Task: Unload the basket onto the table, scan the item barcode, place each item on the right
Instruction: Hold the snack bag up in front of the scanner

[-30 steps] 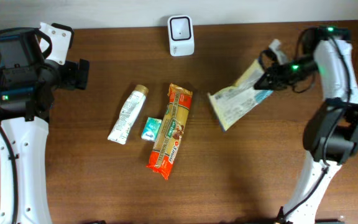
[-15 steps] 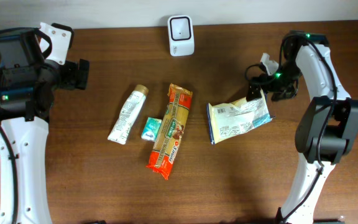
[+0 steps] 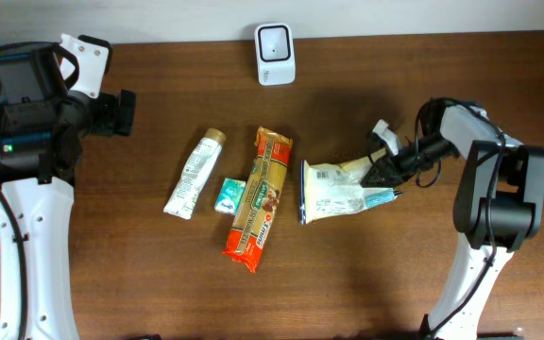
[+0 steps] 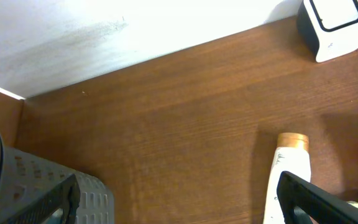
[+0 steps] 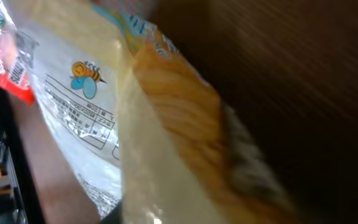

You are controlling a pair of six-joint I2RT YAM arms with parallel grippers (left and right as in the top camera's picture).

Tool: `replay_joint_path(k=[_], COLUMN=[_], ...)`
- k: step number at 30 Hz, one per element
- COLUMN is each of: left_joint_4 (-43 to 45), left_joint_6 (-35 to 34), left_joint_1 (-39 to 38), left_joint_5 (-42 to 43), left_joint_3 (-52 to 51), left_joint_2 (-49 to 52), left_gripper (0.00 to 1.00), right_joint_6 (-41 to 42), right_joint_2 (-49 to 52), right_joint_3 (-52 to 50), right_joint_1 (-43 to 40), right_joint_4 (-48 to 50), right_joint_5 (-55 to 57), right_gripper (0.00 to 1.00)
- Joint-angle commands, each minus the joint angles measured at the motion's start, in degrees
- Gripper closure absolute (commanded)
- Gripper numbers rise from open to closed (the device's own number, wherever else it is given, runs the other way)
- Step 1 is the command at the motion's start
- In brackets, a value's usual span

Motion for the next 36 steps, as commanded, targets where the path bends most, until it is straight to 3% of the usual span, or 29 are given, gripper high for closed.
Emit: replay_joint_path(k=[1,3,8,14,20,22,25,26,28,31,33,36], left_joint_4=[0.1,0.1,0.1,0.1,0.1,0.1,0.1,0.1,0.1,0.1,0.1,0.1], left_joint_6=[0.5,0.5,0.5,0.5,0.5,0.5,0.5,0.5,0.5,0.5,0.5,0.5], left_joint_1=[0.2,0.2,0.2,0.2,0.2,0.2,0.2,0.2,0.2,0.2,0.2,0.2], left_joint_5=[0.6,0.6,0.6,0.6,0.6,0.6,0.6,0.6,0.6,0.6,0.6,0.6], left_joint_3=[0.8,0.8,0.8,0.8,0.8,0.8,0.8,0.8,0.8,0.8,0.8,0.8], left_joint_2=[-0.7,-0.7,-0.7,-0.7,-0.7,-0.7,-0.7,-0.7,-0.7,-0.7,-0.7,-0.7], left_gripper=[0.01,0.01,0.01,0.01,0.01,0.01,0.01,0.01,0.01,0.01,0.01,0.01], right_joint_6=[5.7,14.3,9.0,17.8,25.7,48.2,52.1,48.3,37.3,16.5,7.3,0.5], right_joint_2=[0.4,0.3,-5.7,-20.5,-22.1,-22.1,-22.1,-21.0,-16.6,-7.0,-0.6,4.9], right_joint_3=[-0.2,1.7,18.7,22.2,22.2,25.6,31.9,31.8,31.8,31.8,31.8,31.8], right_joint_1=[0.2,0.2,-0.8,-0.8,1.2,5.3,16.2,21.9,28.3,32.4,33.5,34.9], right_joint_4=[1.0,-0.4,-17.0,-19.0,-16.9,-0.8,9.7,16.7,27.3,41.8,51.4,61.4], right_joint_5=[-4.7,-4.9,-18.8,-23.1,-22.1,-0.8,32.8,48.9,63.5,70.6,76.7,83.4], right_gripper=[0.96,0.96,0.96,0.96,0.96,0.96,0.96,0.96,0.96,0.96,0.96,0.96])
